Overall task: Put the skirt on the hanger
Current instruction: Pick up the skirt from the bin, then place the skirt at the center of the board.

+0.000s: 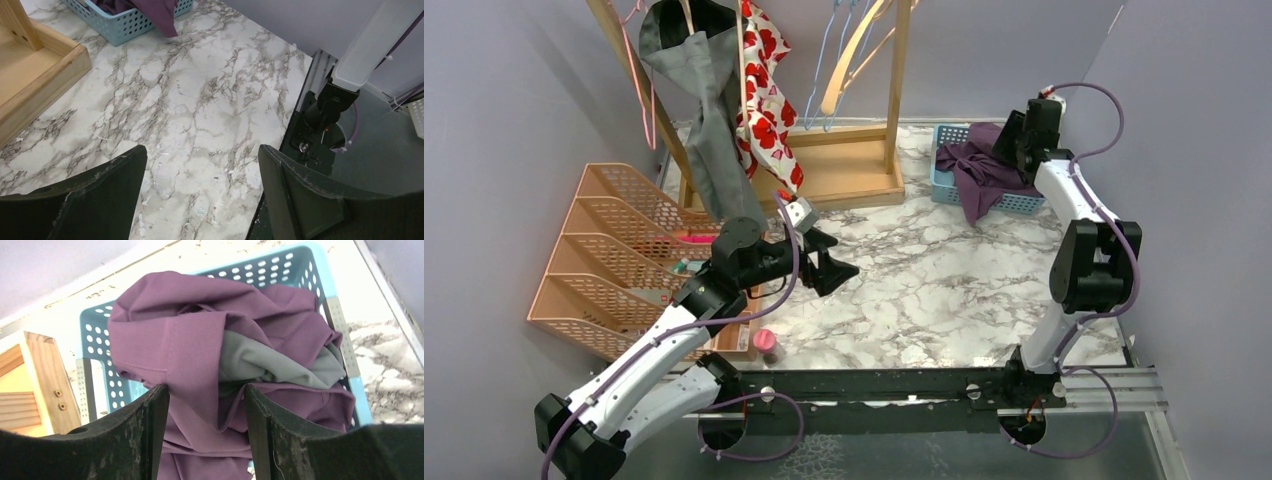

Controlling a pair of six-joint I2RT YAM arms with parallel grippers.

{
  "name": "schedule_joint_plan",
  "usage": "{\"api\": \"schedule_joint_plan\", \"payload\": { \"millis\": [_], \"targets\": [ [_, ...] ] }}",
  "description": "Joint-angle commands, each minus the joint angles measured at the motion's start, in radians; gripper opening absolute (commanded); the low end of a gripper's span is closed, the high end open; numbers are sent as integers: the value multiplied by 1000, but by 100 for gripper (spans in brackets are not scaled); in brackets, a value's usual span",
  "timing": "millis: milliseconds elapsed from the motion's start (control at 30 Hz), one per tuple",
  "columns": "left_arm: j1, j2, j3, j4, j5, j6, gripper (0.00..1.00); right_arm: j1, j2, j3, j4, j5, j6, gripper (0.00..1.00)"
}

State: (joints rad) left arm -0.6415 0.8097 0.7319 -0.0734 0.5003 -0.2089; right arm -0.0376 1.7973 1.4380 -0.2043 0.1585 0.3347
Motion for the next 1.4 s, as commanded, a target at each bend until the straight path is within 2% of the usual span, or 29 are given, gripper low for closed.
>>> {"api": "schedule_joint_plan", "payload": {
  "millis": [0, 133, 233, 267, 500, 700, 867, 1067, 1367],
  "targets": [
    [-33, 17, -7, 65, -107, -28, 84, -1, 15, 70, 31, -37, -86, 61],
    [-46, 35, -6, 72, -134, -34, 84, -1, 15, 71, 19, -72, -89, 62],
    [-50, 49, -4, 73, -150, -38, 83, -1, 39, 73, 18, -119, -89, 54],
    [-50, 52, -4, 73, -154, -38, 83, -1, 49, 79, 10, -134, -88, 50],
    [-52, 50, -12, 73, -193, -50, 83, -1, 82, 125, -10, -192, -87, 2],
    [-52, 27, -15, 57, -330, -92, 84, -1, -59, 118, 62, -168, -87, 1],
    [-52, 28, -1, -2, -484, -113, 99, -1, -237, 155, 101, -165, -83, 1],
    [-50, 36, 5, -37, -482, -105, 99, -1, -401, 260, 87, -223, -79, 1],
    [-50, 29, 24, -55, -500, -94, 99, -1, -522, 487, -52, -440, -53, 1]
  ]
}}
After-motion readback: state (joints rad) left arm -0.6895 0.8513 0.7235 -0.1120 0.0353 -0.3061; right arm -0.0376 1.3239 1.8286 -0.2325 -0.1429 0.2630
